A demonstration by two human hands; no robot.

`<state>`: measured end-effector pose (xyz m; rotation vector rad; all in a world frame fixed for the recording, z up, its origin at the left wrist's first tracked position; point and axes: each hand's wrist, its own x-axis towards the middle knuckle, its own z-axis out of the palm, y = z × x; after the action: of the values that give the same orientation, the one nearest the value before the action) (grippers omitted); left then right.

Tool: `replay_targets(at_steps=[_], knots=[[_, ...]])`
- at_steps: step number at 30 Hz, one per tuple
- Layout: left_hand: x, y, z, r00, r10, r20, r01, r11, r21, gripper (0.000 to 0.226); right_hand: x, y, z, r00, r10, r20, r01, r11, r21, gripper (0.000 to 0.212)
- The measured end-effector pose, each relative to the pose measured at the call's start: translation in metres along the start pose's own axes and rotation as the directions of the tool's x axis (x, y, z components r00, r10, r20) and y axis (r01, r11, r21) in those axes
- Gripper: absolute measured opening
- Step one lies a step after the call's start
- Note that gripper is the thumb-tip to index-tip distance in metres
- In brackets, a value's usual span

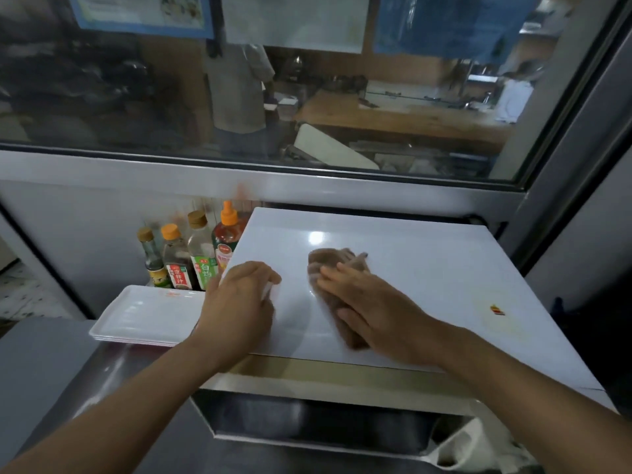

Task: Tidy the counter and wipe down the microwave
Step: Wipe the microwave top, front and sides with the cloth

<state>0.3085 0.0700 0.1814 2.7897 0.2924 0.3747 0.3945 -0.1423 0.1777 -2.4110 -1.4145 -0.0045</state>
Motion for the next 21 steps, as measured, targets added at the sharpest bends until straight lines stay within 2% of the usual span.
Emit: replay_targets(at_steps=[2,6,8,11,14,17,19,21], knots=[[0.004,0.017,0.005,0.999,0.040,0.010,-0.040,0.999,-0.011,0.035,-0.012,0.013,-0.013,1.000,-0.004,0.030,0.004,1.000,0.015,0.047],[0.006,0.046,0.016,0.994,0.081,0.080,-0.077,0.996,-0.048,0.036,0.003,0.064,-0.040,0.977,0.200,0.078,-0.191,0.976,-0.109,0.047],[0.004,0.050,0.018,0.994,0.055,0.093,-0.046,0.994,-0.095,0.036,0.010,0.078,-0.044,0.970,0.237,0.055,-0.226,0.961,-0.162,0.047],[-0.001,0.058,0.018,0.996,-0.006,0.087,0.013,0.997,-0.082,0.036,0.002,0.074,-0.036,0.972,0.235,0.026,-0.228,0.959,-0.169,0.048],[-0.001,0.076,0.023,0.998,-0.041,0.041,0.042,0.999,-0.025,0.032,-0.038,0.063,-0.029,0.993,0.120,0.020,-0.117,0.986,-0.114,0.049],[-0.001,0.104,0.034,0.997,0.068,0.032,-0.067,0.998,-0.018,0.035,-0.075,0.071,-0.033,0.999,0.048,0.016,-0.048,0.999,-0.008,0.047],[-0.001,0.122,0.041,0.990,0.129,0.056,-0.127,0.992,-0.027,0.037,-0.076,0.092,-0.044,0.997,0.075,0.030,-0.075,0.997,-0.003,0.047],[-0.001,0.135,0.045,0.990,0.117,0.078,-0.114,0.992,-0.046,0.035,-0.069,0.120,-0.058,0.987,0.159,0.018,-0.158,0.987,-0.038,0.046]])
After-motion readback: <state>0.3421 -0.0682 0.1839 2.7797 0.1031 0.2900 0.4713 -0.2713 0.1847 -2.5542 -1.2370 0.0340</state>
